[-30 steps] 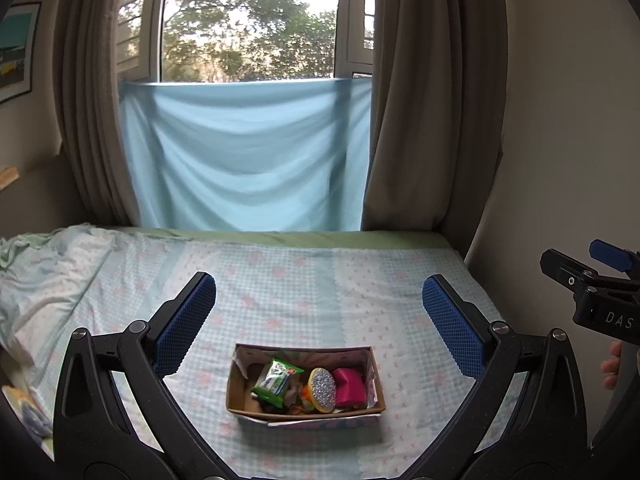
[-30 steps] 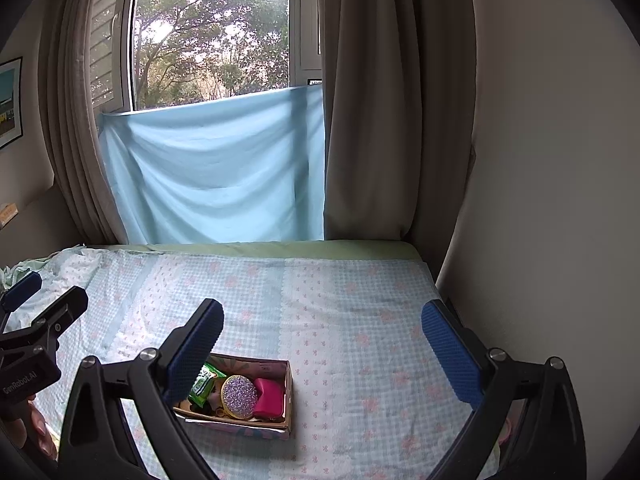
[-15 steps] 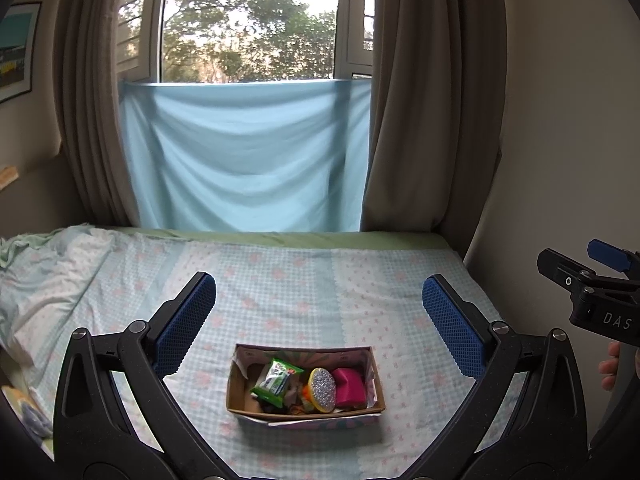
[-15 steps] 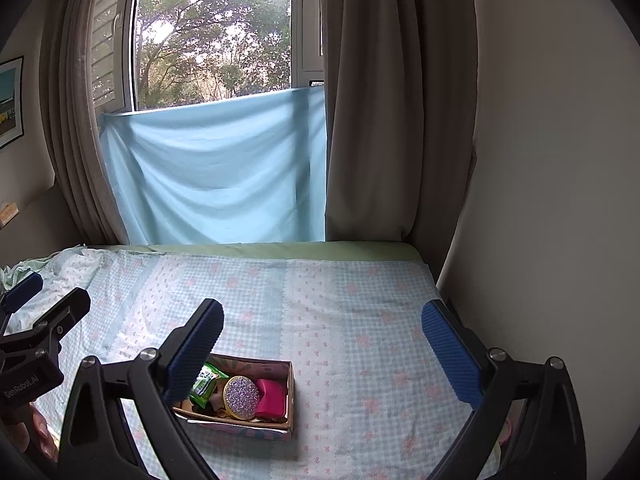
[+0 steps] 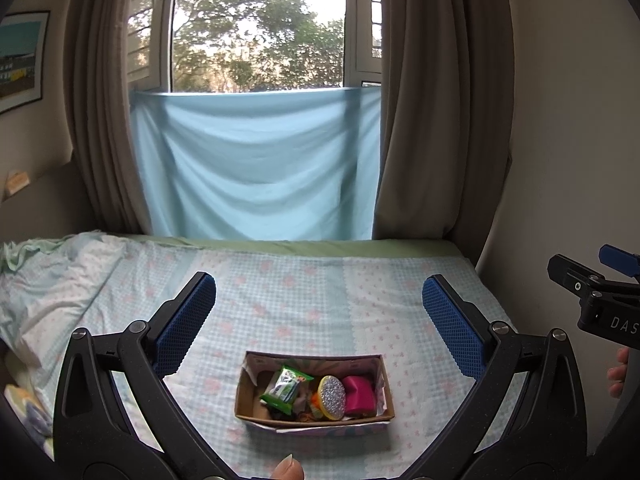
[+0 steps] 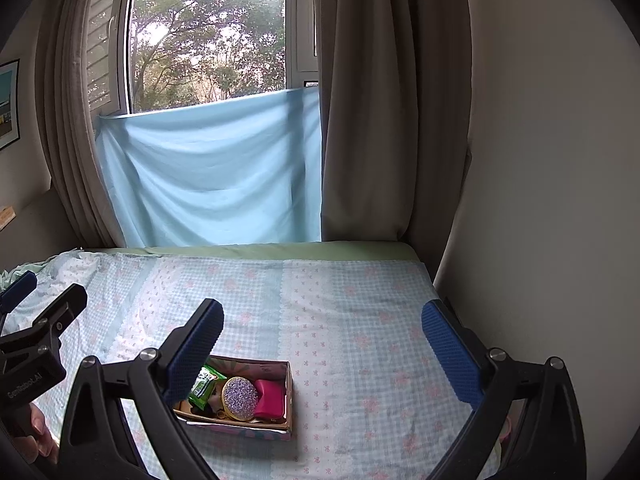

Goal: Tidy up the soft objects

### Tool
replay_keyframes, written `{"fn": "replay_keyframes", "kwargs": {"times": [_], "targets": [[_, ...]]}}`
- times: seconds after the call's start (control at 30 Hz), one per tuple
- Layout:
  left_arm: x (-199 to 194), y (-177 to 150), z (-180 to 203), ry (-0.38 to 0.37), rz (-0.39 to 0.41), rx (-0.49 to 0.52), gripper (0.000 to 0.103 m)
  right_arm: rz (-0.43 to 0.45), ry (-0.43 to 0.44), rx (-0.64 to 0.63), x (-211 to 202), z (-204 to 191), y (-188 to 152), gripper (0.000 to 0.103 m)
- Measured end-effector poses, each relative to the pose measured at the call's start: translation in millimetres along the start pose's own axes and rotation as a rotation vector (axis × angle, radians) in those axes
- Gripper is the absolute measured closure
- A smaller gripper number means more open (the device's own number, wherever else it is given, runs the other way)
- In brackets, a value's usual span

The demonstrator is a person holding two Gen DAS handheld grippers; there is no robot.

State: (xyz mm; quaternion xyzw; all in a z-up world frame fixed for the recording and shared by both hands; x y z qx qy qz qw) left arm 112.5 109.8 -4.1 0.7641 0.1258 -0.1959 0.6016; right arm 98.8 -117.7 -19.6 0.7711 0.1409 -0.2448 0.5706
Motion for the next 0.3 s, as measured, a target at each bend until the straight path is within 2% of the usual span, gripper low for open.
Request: {"fn": "replay_keyframes", "kwargs": {"times": [0.3], "targets": [[13.7,-9.5,8.5,0.007,-0.041,0.019,0.0,-0.043,-0.016,0.012,11.1,8.6,-9.5,0.004]]}}
Point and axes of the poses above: each gripper's, at about its wrist camera, not at the fingertips, and x roughly the way its jaws point, z to its right, y to its top, the point moved 8 cm from there along x, roughly the way its jaws point, and after that the axes turned 14 degrees about x, right-handed, at the moved point
